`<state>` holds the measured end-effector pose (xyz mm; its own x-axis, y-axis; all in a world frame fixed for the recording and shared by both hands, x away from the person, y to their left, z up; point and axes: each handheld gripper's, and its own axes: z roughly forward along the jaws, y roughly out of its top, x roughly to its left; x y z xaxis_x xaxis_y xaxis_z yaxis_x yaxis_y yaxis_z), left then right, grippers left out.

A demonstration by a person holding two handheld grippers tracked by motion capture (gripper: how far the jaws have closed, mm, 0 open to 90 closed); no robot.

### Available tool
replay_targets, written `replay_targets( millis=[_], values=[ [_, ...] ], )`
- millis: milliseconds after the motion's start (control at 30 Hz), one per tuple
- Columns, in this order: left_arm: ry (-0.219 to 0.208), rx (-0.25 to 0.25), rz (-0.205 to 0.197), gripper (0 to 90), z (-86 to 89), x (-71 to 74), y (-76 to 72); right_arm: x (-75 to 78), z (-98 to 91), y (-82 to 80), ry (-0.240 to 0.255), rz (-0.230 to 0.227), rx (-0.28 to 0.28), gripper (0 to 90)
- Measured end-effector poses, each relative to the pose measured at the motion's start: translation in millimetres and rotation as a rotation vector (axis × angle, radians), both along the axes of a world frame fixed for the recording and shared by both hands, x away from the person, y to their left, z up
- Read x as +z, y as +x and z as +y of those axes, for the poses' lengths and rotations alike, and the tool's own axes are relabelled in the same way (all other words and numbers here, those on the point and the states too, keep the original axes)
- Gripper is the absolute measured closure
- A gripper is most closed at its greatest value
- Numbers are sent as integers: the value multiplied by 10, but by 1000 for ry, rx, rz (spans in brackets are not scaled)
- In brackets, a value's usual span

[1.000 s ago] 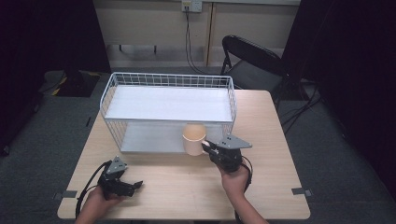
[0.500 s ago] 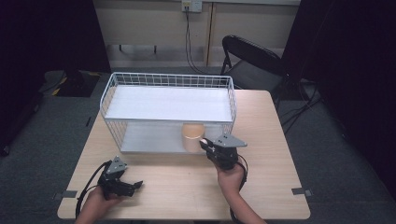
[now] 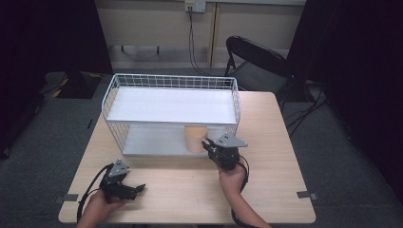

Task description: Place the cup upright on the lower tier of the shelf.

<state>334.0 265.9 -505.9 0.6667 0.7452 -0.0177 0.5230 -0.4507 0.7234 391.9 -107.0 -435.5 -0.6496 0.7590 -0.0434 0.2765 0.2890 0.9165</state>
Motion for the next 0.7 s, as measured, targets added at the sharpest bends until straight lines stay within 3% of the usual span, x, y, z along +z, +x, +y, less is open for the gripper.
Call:
replay_targets(
  millis=[700],
  values=[
    [0,0,0,33,0,0,0,-126,133,113,-19,2,-45,803]
  ],
)
